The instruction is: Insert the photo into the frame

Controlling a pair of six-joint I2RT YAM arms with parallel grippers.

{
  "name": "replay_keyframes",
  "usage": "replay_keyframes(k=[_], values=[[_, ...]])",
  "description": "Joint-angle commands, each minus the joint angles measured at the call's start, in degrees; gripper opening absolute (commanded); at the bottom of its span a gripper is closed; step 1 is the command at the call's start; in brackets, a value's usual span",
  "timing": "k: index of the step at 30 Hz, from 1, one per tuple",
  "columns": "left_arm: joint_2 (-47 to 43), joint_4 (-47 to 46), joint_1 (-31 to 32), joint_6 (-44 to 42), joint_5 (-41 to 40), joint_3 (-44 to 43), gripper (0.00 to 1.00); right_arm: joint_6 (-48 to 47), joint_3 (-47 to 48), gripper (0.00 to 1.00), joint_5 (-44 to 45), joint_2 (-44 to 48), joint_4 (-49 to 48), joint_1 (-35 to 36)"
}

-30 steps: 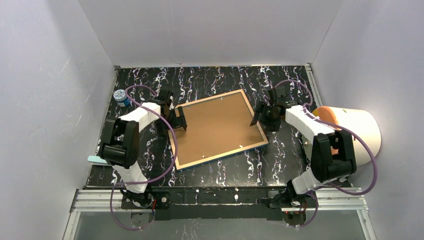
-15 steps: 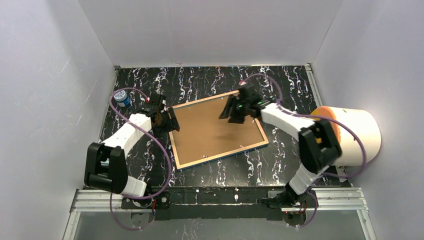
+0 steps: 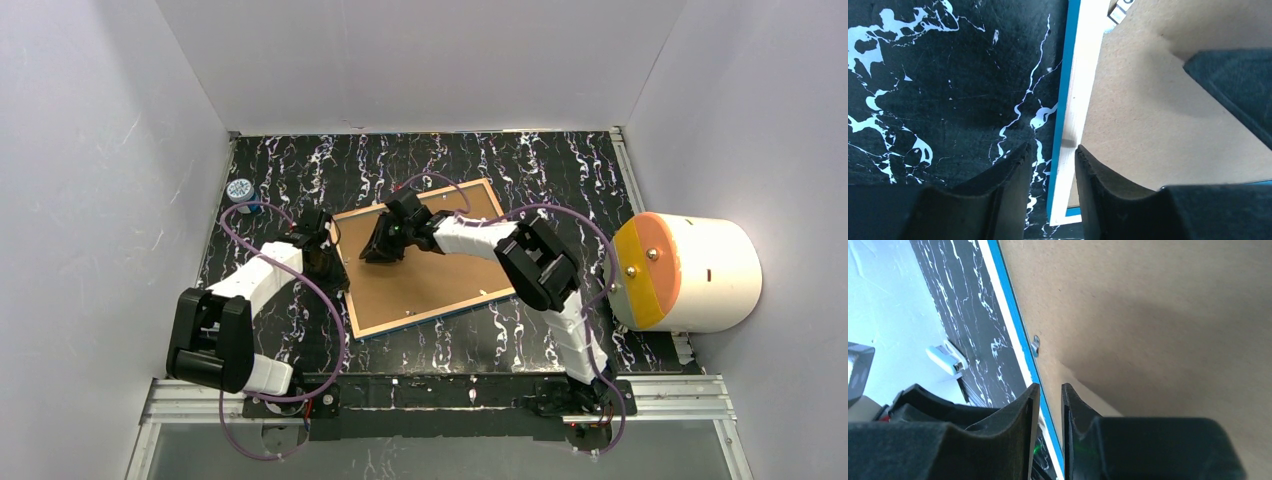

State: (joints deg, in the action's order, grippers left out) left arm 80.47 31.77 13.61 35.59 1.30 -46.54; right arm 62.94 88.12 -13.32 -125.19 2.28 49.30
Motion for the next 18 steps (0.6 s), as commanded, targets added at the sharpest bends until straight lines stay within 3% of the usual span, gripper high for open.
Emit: replay_keyframes(k=[1, 10, 18], values=[[-1.23, 1.49, -0.27, 0.19, 0.15, 1.63, 0.33, 3.02, 4.71, 0.31, 0.26, -3.6, -1.81, 1.61], [-0.49, 1.59, -0.42, -0.44, -0.51, 2.77, 0.28, 0.89, 12.51, 0.37, 0.35, -10.16, -0.21, 3.21], [-0.84, 2.41, -0.54, -0.8, -2.79, 3.91, 0.28, 0.0, 15.01, 0.36, 0.99, -12.93, 0.26, 3.82]])
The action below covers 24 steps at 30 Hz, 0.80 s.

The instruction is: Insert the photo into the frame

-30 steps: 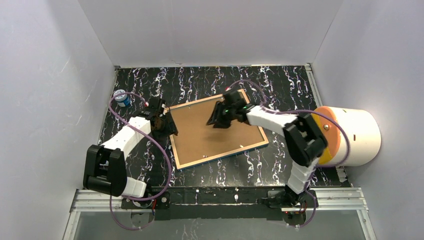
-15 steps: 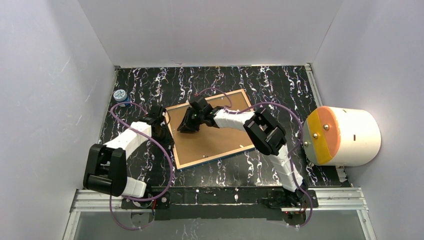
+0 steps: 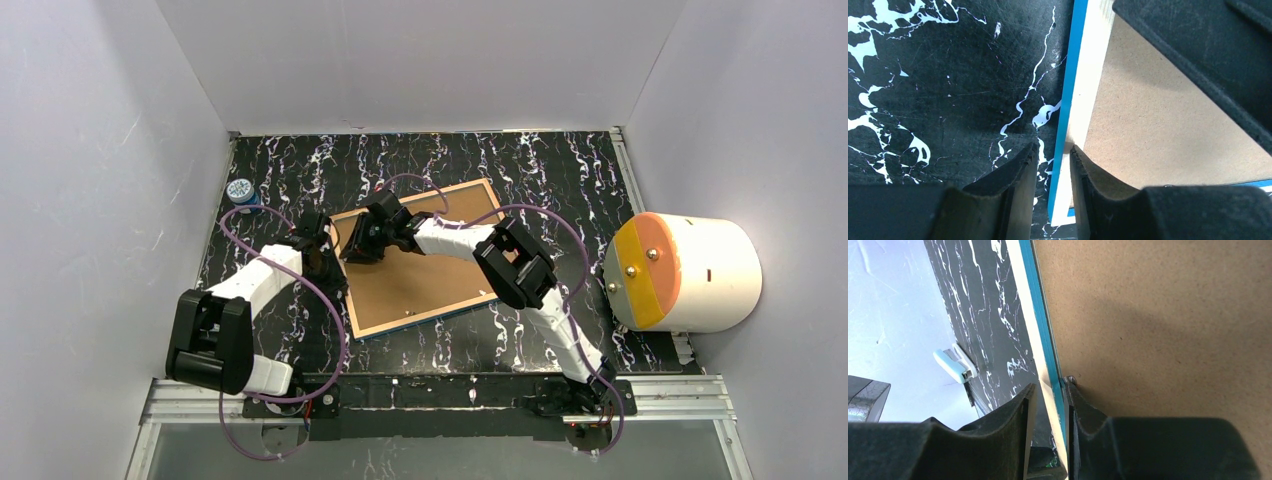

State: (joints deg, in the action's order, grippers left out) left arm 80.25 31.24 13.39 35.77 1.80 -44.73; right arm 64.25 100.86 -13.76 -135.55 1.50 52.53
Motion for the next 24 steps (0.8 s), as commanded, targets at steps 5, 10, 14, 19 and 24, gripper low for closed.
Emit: replay_keyframes(k=[5, 10, 14, 19, 24], values=[[-0.88, 2.92, -0.43, -0.9, -3.3, 2.19, 0.28, -1.42, 2.86, 0.36, 1.47, -3.33, 0.38, 0.69], [-1.01, 3.3, -0.48, -1.17, -3.3, 1.2, 0.28, -1.54, 1.45, 0.38, 0.17, -1.67, -0.94, 0.68], [-2.05, 3.71, -0.64, -1.62, -3.21, -1.07, 0.31, -3.84, -1.37, 0.46, 0.37, 5.85, -3.8, 0.65], [-4.66, 2.99, -0.91, -1.85, -2.39, -4.17, 0.35, -6.17, -4.4, 0.55, 2.12, 16.1, -1.73, -1.58], [-6.62, 1.91, -0.92, -1.13, -0.55, -4.1, 0.41, -10.58, -11.78, 0.56, 4.53, 25.79, 6.7, -7.91]])
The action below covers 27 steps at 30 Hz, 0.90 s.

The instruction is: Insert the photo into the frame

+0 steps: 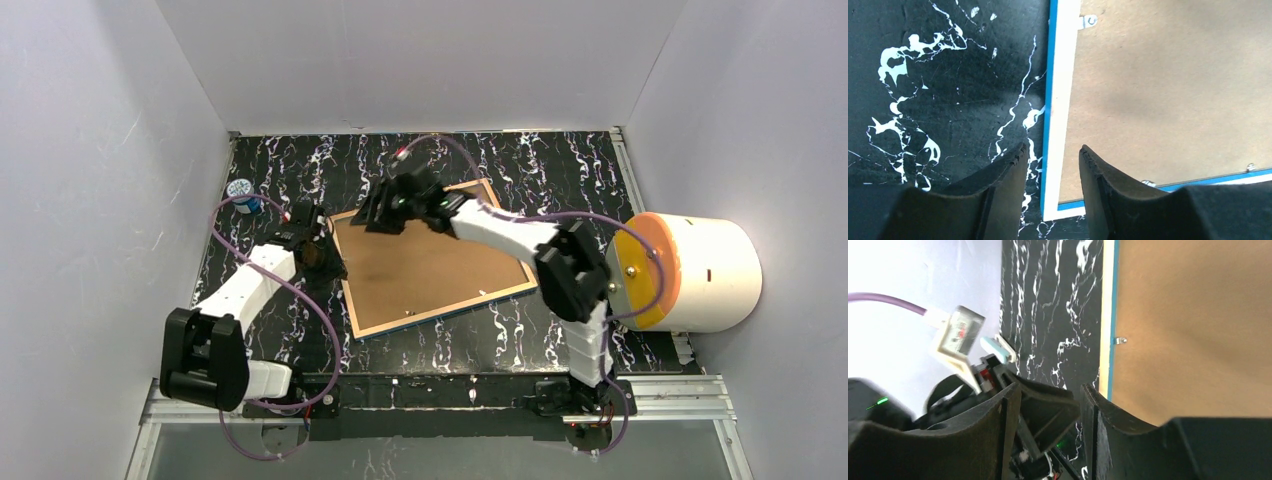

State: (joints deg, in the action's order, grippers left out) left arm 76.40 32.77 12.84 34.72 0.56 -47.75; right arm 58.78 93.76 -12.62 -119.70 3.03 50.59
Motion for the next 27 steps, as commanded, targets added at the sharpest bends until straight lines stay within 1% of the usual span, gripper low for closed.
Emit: replay_keyframes(k=[1, 4, 6, 7, 8, 12, 15, 20, 23, 27], values=[[-3.08, 0.16, -0.36, 0.09, 1.2, -0.69, 0.44, -6.81, -6.31, 0.57, 4.22, 12.05, 6.92, -7.47], [-3.45, -0.31, -0.36, 0.63, 2.18, 0.6, 0.51, -13.68, -10.57, 0.61, 6.43, 17.69, 12.94, -12.6], [-3.29, -0.95, -0.36, 0.78, 3.26, 1.46, 0.55, -17.7, -12.47, 0.67, 8.73, 21.3, 17.35, -16.83], [-3.16, -1.31, -0.42, 0.85, 3.67, 1.77, 0.57, -19.8, -13.43, 0.71, 10.34, 22.35, 18.76, -19.1], [-2.92, -1.47, -0.37, 0.86, 3.78, 2.05, 0.61, -21.63, -14.25, 0.74, 11.82, 23.18, 20.32, -21.37], [-1.28, -2.17, -0.36, 0.47, 2.9, 2.11, 0.71, -27.24, -15.82, 0.8, 14.74, 23.33, 24.54, -31.27], [1.97, -2.08, -0.38, -0.44, 3.93, 0.88, 0.75, -30.11, -16.47, 0.83, 15.09, 21.56, 26.59, -37.28], [5.91, -2.82, -0.36, -1.38, 4.4, -0.77, 0.76, -33.3, -17.19, 0.84, 12.1, 17.5, 28.64, -40.59], [8.07, -3.07, -0.42, -2.29, 4.54, -2.19, 0.76, -33.87, -17.12, 0.83, 7.83, 14.95, 30.83, -40.99], [9.64, -3.51, -0.36, -2.76, 4.41, -3.6, 0.76, -34.04, -18.83, 0.83, 4.26, 13.72, 30.89, -41.0]])
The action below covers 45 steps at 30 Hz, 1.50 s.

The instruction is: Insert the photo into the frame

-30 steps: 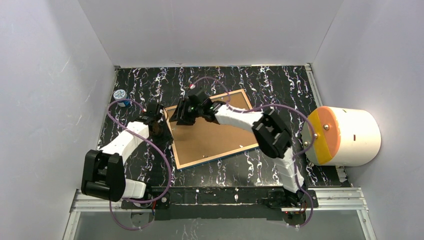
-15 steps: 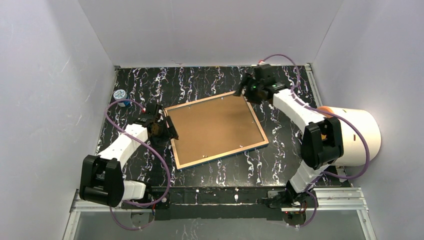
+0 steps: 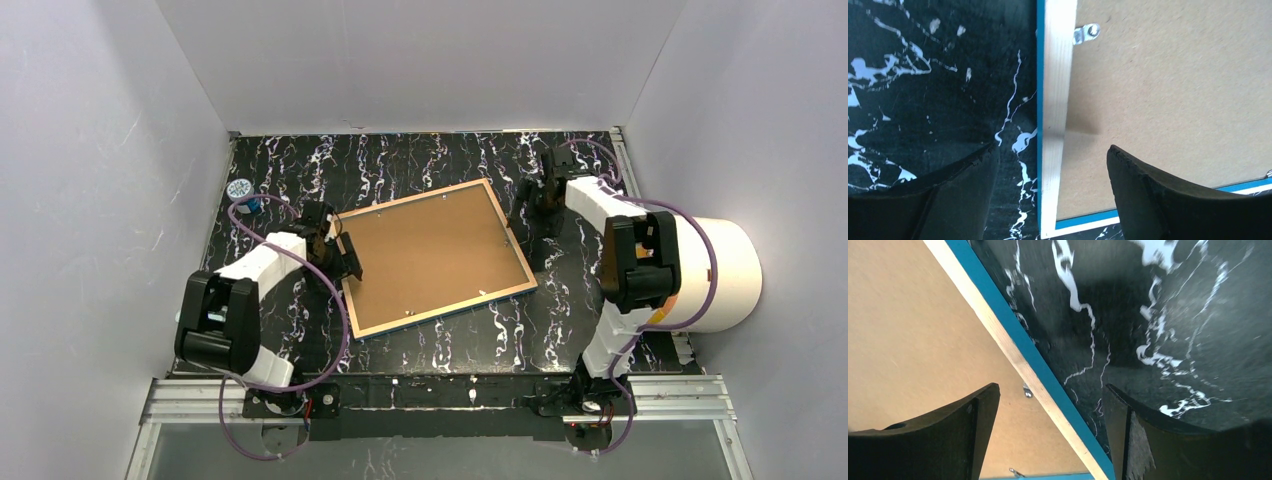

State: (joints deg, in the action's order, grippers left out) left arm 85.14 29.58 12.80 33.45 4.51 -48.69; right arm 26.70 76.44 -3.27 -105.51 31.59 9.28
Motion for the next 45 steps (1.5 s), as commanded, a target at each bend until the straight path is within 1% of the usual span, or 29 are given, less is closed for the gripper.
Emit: replay_keyframes(k=[1, 5, 13, 21, 25, 28, 34, 38, 45], values=[[1.35, -0.44, -0.32, -1.66, 0.74, -2.95, 0.77, -2.0, -1.96, 0.83, -6.21, -0.56, 2.2, 0.3], [3.07, -1.11, -0.33, -2.39, 2.78, -4.12, 0.76, -1.9, -4.12, 0.82, -10.16, -0.23, 1.99, 0.32], [7.54, -2.31, -0.32, -3.9, 4.9, -7.88, 0.75, 1.19, -14.11, 0.8, -18.58, 6.22, -2.8, 0.53], [15.55, -4.09, -0.32, -5.59, 6.85, -14.16, 0.73, 5.44, -21.87, 0.78, -21.75, 16.11, -2.95, 2.27], [19.07, -4.88, -0.33, -6.24, 8.29, -17.49, 0.72, 8.63, -26.52, 0.78, -22.14, 21.75, -4.34, 5.05], [21.09, -5.79, -0.32, -6.83, 9.45, -19.71, 0.71, 11.22, -30.88, 0.78, -23.0, 24.04, -7.39, 7.68], [25.61, -7.63, -0.32, -8.66, 12.93, -24.12, 0.7, 15.38, -35.42, 0.77, -23.45, 24.98, -11.49, 13.09], [29.2, -9.53, -0.32, -9.17, 16.28, -27.54, 0.7, 17.19, -37.79, 0.78, -25.68, 24.9, -16.28, 16.22], [35.25, -15.46, 0.18, -7.42, 20.99, -31.92, 0.68, 20.42, -38.23, 0.78, -26.73, 21.65, -24.29, 22.28]])
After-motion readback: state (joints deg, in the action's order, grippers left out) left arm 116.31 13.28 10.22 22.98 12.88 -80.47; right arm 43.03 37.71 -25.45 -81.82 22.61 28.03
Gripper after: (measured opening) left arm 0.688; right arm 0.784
